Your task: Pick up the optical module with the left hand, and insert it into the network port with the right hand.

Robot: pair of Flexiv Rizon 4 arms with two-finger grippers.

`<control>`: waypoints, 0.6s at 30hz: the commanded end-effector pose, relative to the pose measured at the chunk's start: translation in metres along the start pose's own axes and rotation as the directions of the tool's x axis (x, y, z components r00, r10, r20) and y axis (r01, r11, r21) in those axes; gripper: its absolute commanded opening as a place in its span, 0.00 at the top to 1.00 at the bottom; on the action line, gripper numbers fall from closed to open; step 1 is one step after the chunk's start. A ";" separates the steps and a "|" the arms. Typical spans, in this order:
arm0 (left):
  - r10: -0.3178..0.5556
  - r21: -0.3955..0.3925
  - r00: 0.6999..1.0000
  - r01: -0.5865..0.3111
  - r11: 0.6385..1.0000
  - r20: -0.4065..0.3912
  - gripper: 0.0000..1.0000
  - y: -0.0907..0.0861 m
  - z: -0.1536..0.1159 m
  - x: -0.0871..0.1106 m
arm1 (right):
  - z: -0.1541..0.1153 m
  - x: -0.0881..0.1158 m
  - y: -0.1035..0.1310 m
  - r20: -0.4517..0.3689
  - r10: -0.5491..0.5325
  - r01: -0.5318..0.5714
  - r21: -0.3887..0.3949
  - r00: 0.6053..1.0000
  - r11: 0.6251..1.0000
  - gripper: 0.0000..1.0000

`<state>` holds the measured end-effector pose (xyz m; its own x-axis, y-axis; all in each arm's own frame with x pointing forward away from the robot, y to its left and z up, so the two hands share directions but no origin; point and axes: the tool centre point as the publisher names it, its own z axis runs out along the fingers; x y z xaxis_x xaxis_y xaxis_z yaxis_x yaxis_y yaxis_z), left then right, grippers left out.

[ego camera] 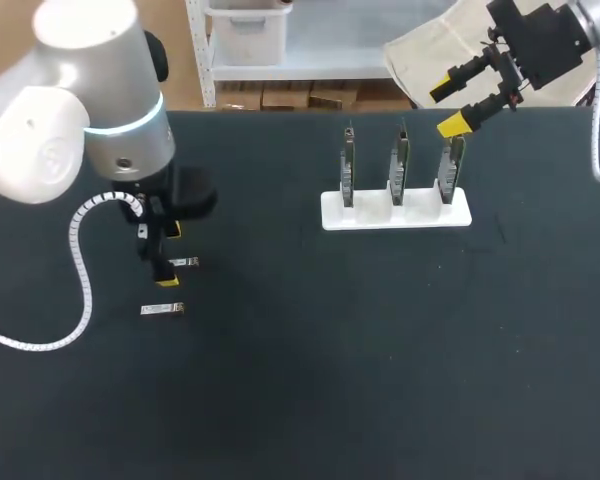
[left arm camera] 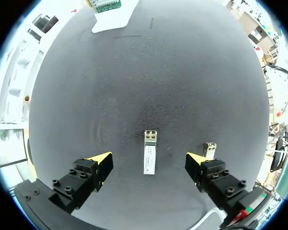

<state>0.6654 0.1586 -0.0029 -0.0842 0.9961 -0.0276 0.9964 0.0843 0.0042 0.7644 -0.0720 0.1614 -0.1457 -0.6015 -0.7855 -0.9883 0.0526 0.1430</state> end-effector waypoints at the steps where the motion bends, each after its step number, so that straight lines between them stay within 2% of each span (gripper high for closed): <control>1: 0.004 0.013 1.000 -0.004 1.000 -0.014 0.00 0.003 0.000 -0.003 | 0.000 0.000 0.002 0.000 0.000 0.000 0.004 1.000 1.000 0.00; 18: -0.009 0.058 1.000 0.011 0.998 -0.027 0.00 0.001 0.007 0.003 | 0.000 0.000 0.002 0.000 0.000 0.000 0.004 1.000 1.000 0.00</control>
<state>0.6640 0.1625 -0.0091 -0.0971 0.9953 -0.0043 0.9942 0.0968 -0.0478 0.7644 -0.0720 0.1614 -0.1457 -0.6015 -0.7854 -0.9883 0.0526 0.1430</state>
